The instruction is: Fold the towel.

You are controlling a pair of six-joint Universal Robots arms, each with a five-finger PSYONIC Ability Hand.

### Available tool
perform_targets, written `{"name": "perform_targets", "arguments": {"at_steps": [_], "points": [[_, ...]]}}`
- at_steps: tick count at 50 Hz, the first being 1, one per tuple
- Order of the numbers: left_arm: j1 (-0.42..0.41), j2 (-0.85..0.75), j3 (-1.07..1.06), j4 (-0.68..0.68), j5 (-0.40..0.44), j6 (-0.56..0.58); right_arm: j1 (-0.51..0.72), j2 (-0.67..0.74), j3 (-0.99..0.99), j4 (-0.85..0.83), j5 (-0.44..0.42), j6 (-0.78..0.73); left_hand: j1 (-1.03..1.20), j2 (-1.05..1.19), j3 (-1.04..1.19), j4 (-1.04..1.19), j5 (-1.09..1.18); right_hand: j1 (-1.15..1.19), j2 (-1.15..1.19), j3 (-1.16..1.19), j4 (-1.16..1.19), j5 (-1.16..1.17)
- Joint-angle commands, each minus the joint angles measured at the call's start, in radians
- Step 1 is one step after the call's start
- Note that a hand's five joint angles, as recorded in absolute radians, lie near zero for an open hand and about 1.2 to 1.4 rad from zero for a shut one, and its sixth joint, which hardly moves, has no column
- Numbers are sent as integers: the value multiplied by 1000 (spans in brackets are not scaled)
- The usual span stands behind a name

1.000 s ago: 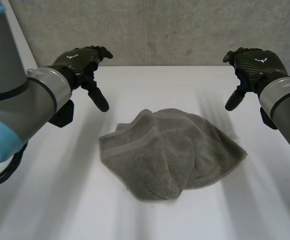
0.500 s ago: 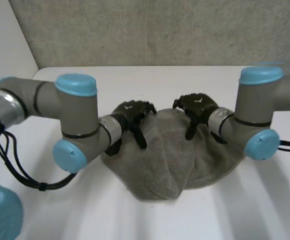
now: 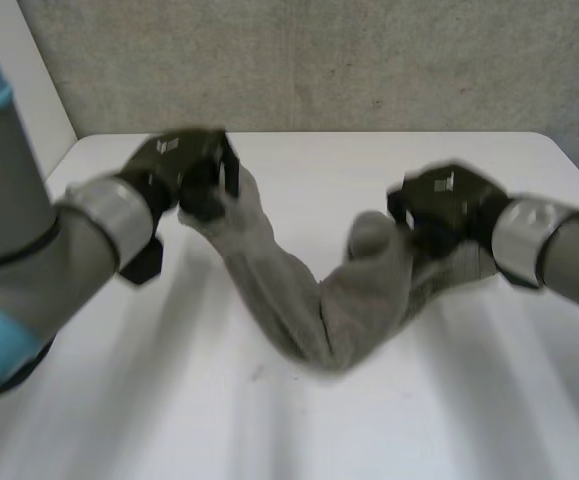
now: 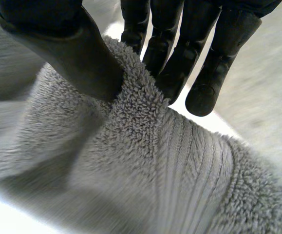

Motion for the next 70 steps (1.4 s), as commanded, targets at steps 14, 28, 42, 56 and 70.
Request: {"name": "perform_targets", "arguments": {"at_steps": [14,28,42,56,70], "points": [[17,190,-331,-106,52,230,-22,-69,71,51,-14,12,-822,-850,-847,-850,-832,-1151,-1150,-1146,-1162,-1153],[-4,-64,-66,-66,43,128,-13,40,60,-116,154,200,-811,-839,-836,-839,-821,-1082,-1081,-1077,-1093,-1084],[-60,-416,161,-87,34,72,-9,215,29,-109,114,329,-741,-769,-766,-769,-751,-1077,-1075,-1071,-1088,-1078],[-61,-453,699,-182,-124,318,33,359,-663,46,56,394,208,179,182,180,198,70,72,75,59,69],[43,-255,564,19,-166,-20,51,238,-634,-85,70,291,208,179,182,180,198,70,72,75,59,69]]}}
